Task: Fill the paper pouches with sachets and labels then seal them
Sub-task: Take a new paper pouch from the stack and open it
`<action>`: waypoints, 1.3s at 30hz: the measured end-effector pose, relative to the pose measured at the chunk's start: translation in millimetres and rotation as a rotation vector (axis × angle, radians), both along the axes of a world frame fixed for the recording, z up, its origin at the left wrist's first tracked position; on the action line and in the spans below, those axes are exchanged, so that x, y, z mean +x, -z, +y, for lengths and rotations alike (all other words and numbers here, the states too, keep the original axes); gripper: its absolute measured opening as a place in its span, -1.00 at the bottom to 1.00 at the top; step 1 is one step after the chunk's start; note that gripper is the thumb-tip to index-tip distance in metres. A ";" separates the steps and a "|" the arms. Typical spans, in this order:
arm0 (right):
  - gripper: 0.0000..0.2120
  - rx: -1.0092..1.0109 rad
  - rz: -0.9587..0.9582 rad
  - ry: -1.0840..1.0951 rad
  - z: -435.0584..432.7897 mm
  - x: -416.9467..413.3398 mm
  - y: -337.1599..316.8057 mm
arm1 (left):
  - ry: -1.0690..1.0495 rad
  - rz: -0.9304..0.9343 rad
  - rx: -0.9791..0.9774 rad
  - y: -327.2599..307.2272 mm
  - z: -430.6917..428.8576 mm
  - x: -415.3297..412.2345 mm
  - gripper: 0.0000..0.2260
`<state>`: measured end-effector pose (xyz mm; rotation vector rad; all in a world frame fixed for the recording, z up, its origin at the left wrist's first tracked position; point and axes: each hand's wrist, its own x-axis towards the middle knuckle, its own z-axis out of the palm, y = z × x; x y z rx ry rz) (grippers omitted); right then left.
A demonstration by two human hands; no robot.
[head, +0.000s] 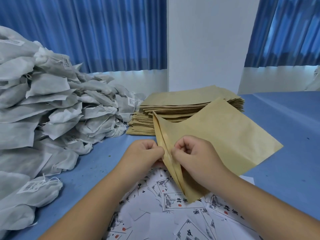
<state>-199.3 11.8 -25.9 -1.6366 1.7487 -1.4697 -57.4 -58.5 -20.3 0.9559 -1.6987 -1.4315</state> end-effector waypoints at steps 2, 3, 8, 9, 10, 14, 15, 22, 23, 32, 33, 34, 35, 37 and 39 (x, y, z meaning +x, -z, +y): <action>-0.85 0.010 0.015 -0.003 0.2 -0.9 0.9 | 0.005 0.030 0.068 -0.2 1.4 -2.3 -0.65; -0.85 0.013 0.025 -0.006 -0.1 -1.2 0.9 | -0.002 0.044 0.090 -0.2 1.9 -3.7 -0.63; -0.81 0.012 0.146 -0.004 -0.3 0.0 -4.4 | -0.066 0.037 0.100 -1.7 6.1 -8.6 -0.66; -0.81 0.008 0.177 -0.006 -0.3 0.7 -6.4 | -0.080 0.006 0.064 -1.4 9.0 -10.1 -0.75; -0.81 0.004 0.181 -0.016 -0.3 0.7 -8.5 | -0.089 -0.015 0.033 -1.4 12.2 -11.7 -0.83; -0.80 -0.019 0.052 -0.126 2.0 -5.8 -17.2 | 0.049 0.005 0.050 -6.4 19.8 -12.5 -0.68; -0.81 -0.012 0.032 -0.151 2.7 -8.1 -18.3 | 0.091 -0.002 0.057 -9.2 19.6 -10.9 -0.65; -0.82 0.088 -0.045 -0.160 1.3 -6.5 -17.4 | 0.197 -0.094 -0.040 -15.3 16.7 -3.6 -0.94; -0.78 0.105 -0.055 -0.160 0.6 -3.6 -18.7 | 0.178 -0.073 -0.073 -14.8 19.1 -5.1 -0.87; -0.70 0.297 -0.143 -0.285 5.2 -13.7 -39.6 | 0.042 -0.008 -0.217 -9.8 21.8 -11.0 -0.90; -0.69 0.283 -0.102 -0.278 5.7 -14.7 -40.3 | 0.018 -0.011 -0.216 -9.9 22.0 -11.4 -0.87; -0.69 0.260 -0.036 -0.254 6.1 -15.7 -40.8 | -0.011 -0.021 -0.224 -10.0 21.8 -12.0 -0.85; -0.68 0.234 0.050 -0.218 5.7 -16.3 -41.5 | -0.040 -0.034 -0.238 -10.3 21.7 -12.8 -0.84; -0.69 0.186 0.201 -0.146 4.5 -16.8 -42.4 | -0.092 -0.062 -0.264 -11.4 22.9 -14.5 -0.85; -0.71 0.162 0.242 -0.114 3.0 -16.5 -41.9 | -0.142 -0.066 -0.267 -12.3 24.7 -17.1 -0.87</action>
